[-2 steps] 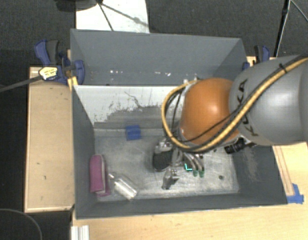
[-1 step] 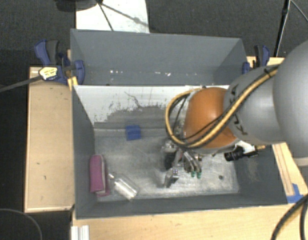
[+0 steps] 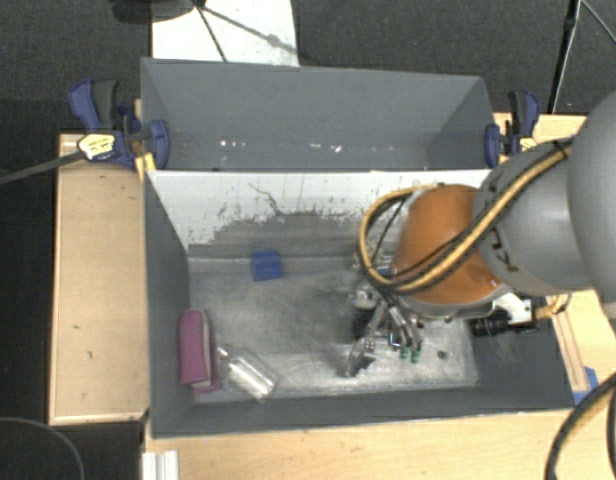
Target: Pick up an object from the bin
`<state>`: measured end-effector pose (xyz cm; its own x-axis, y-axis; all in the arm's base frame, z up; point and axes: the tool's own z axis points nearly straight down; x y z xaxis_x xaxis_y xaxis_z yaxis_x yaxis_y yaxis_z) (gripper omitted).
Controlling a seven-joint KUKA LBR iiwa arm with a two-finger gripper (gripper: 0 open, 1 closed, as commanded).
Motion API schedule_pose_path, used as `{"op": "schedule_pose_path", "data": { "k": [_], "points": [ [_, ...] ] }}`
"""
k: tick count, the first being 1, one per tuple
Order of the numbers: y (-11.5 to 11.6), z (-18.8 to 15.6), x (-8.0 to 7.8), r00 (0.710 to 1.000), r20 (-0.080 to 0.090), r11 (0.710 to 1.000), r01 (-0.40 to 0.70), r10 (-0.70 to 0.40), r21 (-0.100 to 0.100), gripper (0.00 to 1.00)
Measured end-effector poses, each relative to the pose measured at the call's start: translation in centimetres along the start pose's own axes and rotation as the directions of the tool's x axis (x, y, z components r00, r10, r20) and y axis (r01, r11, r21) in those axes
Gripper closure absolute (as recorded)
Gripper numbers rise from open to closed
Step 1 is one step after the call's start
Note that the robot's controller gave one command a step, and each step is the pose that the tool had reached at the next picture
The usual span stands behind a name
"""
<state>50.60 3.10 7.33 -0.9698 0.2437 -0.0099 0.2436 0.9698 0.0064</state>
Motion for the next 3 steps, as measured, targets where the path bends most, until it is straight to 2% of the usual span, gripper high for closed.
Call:
{"op": "schedule_pose_path", "data": {
  "k": [1,2,3],
  "points": [
    [-4.4,0.0,-1.8,1.000,0.003,1.000,-0.016,0.016,0.002,0.00],
    [-4.3,-0.2,-2.0,1.000,0.008,1.000,-0.019,0.019,0.001,1.00],
    [-5.0,-22.0,-2.6,1.000,0.000,1.000,-0.018,0.018,0.004,1.00]
  ]
}}
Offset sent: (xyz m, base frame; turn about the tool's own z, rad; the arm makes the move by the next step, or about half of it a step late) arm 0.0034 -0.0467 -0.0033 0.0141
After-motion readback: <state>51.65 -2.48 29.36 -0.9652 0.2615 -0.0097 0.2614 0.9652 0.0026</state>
